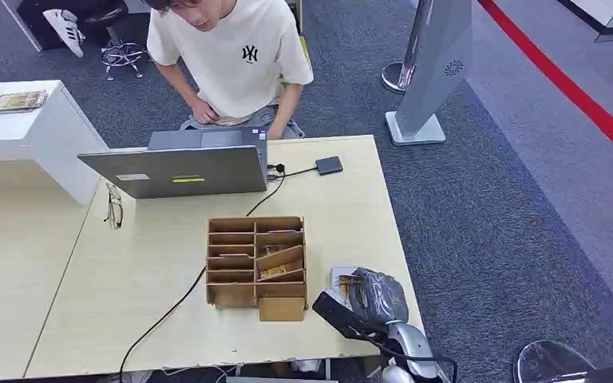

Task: Pass the card to the sensor for recognition and then transmit it.

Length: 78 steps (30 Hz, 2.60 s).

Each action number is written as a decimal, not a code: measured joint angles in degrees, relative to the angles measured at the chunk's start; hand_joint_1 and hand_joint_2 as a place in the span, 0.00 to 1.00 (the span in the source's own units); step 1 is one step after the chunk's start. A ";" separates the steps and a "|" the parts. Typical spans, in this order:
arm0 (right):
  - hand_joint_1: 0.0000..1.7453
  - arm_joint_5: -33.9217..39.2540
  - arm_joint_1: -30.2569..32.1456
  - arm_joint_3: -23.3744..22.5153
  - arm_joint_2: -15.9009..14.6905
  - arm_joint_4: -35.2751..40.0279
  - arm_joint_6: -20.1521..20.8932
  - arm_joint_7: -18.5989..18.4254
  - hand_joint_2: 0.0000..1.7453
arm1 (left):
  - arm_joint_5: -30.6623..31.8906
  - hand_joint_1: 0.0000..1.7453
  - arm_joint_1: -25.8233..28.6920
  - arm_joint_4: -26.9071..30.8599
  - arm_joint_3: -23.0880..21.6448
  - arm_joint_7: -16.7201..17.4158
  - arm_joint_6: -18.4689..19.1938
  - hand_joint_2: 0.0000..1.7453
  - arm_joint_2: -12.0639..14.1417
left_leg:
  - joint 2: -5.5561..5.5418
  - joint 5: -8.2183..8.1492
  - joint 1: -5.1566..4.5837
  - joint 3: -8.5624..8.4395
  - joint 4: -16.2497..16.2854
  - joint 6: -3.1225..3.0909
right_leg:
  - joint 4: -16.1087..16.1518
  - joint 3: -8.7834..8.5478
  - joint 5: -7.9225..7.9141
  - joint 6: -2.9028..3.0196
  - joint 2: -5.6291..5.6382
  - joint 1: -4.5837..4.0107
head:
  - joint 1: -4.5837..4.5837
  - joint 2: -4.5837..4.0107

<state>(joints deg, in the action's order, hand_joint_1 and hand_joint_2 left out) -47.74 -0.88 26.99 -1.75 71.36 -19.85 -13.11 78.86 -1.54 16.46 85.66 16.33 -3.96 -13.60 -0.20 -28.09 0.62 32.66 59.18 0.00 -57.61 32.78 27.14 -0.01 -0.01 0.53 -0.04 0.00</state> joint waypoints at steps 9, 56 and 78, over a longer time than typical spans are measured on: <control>1.00 0.00 -0.02 -0.07 0.04 0.00 0.15 0.00 1.00 | 0.02 0.00 0.00 0.02 0.00 -0.02 0.20 0.00 0.00 | 0.00 0.00 0.00 -0.01 0.00 0.00 | 0.00 0.00 0.00 0.00 0.00 0.00 | 0.00 0.00; 1.00 -0.07 -0.10 -0.22 0.87 0.02 1.01 0.00 1.00 | 0.70 0.00 0.00 0.96 0.00 -0.11 0.48 0.00 -0.46 | 0.01 0.00 0.00 -0.06 0.00 0.00 | 0.00 -0.05 0.00 0.00 0.00 0.00 | 0.02 0.00; 1.00 -0.07 -0.13 -0.39 0.98 0.02 1.44 0.00 1.00 | 1.22 0.00 0.00 1.44 0.00 -0.11 0.70 0.00 -0.52 | 0.01 0.00 0.00 -0.07 0.00 0.00 | 0.00 -0.07 0.00 0.00 0.00 0.00 | 0.00 0.00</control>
<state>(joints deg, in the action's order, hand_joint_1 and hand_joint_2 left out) -47.80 -1.02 26.60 -0.77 71.38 -18.40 -13.11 80.08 -1.54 17.90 85.66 16.22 -3.26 -14.12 -0.19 -28.10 0.62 32.59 59.18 0.00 -57.61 32.71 27.15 -0.01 -0.01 0.53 -0.04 0.00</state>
